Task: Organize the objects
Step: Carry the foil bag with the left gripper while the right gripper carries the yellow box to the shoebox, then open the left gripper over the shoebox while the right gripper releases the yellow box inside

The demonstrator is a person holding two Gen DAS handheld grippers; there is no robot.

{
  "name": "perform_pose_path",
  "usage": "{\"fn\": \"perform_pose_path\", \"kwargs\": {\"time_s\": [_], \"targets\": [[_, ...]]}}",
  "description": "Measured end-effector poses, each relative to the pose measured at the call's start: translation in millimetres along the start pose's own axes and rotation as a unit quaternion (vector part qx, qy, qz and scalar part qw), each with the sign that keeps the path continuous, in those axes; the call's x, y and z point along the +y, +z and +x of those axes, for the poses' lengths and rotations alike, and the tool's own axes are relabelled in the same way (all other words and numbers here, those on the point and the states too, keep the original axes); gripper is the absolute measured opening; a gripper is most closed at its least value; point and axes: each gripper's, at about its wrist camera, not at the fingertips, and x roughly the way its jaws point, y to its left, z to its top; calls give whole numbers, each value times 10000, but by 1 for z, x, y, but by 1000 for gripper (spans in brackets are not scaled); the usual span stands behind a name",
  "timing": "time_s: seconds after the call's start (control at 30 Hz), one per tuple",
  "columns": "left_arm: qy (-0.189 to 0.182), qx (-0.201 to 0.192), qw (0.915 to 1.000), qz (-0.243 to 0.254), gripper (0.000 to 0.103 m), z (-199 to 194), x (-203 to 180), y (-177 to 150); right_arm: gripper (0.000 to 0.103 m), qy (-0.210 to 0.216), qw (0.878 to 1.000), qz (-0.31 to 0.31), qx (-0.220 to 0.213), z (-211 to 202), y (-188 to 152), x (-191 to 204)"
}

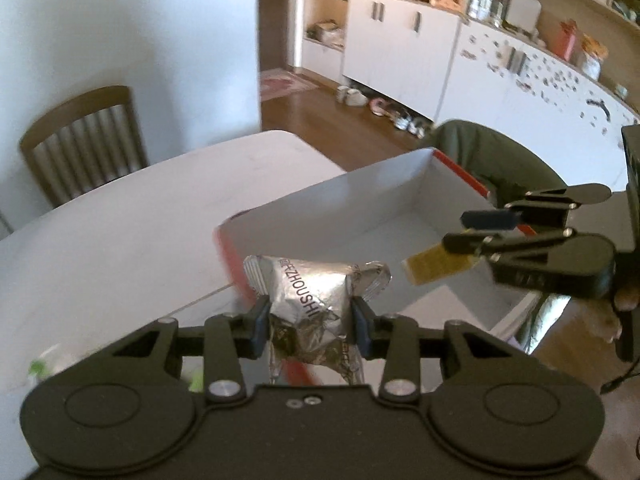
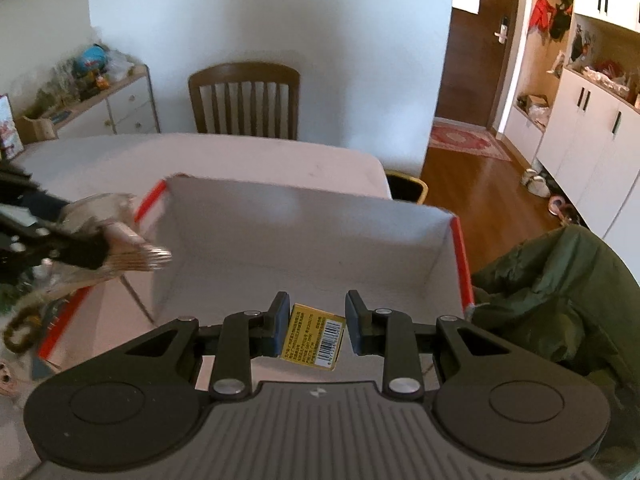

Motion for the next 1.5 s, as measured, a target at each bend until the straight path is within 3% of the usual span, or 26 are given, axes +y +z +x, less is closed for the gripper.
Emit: {"fn": "perform_pose_path", "kwargs": {"time_s": [0.3,0.5,0.73,1.0,1.1,1.23,1.5], "targets": [[21,437,9975,553,39,66,-39,14,28,-204,9994,-161,239,29,-12,-8],[59,791,9954,529,39,98,-38,15,29,-131,9984,-427,340,31,-18,-6],[-69,1212,9911,550,40,120,-42,13,29,175,9951,-590,771,26,-27,-8],[-62,1642,9841,669,42,133,-45,13,29,245,9930,-458,1061,36,-28,-5],[-36,1681,9842,553,47,134,-42,15,29,263,9928,-389,1104,36,-27,-5],[-46,1557,9867,470,62,126,-39,16,29,257,9936,-340,1048,33,-27,-6],[-88,1135,9930,318,65,90,-38,10,29,453,9959,-42,782,14,-19,-11]]}}
